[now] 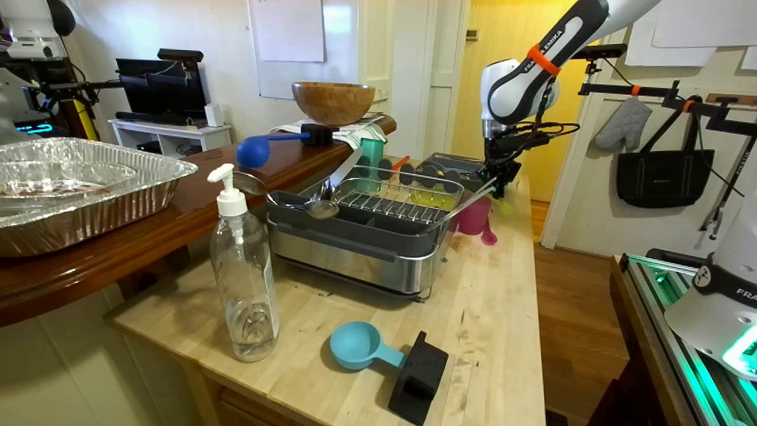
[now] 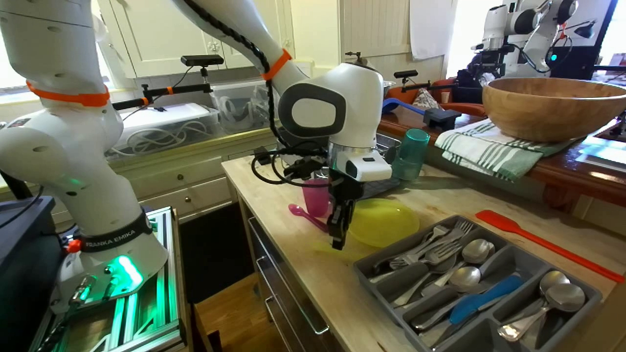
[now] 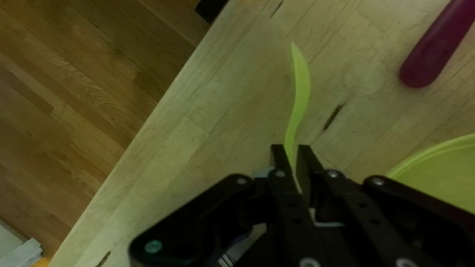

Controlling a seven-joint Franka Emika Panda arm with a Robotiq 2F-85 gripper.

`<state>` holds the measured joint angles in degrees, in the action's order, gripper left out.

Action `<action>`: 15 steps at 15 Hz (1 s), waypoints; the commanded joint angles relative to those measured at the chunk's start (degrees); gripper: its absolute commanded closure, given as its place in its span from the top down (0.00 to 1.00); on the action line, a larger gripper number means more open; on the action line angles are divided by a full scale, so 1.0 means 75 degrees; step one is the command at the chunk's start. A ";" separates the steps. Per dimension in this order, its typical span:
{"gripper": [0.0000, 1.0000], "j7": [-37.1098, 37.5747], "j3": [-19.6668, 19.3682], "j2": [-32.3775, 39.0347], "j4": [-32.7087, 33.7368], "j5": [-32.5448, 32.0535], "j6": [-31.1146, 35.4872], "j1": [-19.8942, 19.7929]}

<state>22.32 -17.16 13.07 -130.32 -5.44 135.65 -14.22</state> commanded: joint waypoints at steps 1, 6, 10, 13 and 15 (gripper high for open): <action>0.46 0.0226 -0.0102 0.0095 0.0044 -0.0113 0.0248 0.0116; 0.83 0.0170 -0.0106 -0.0029 0.0040 -0.0096 0.0387 0.0108; 1.00 -0.0289 -0.0018 -0.0193 0.0130 0.0263 0.0343 -0.0027; 1.00 -0.0598 -0.0003 -0.0372 0.0168 0.0430 0.0375 -0.0095; 1.00 -0.0880 0.0016 -0.0513 0.0184 0.0605 0.0362 -0.0157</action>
<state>19.48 -17.19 11.11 -128.49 -3.56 137.62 -14.56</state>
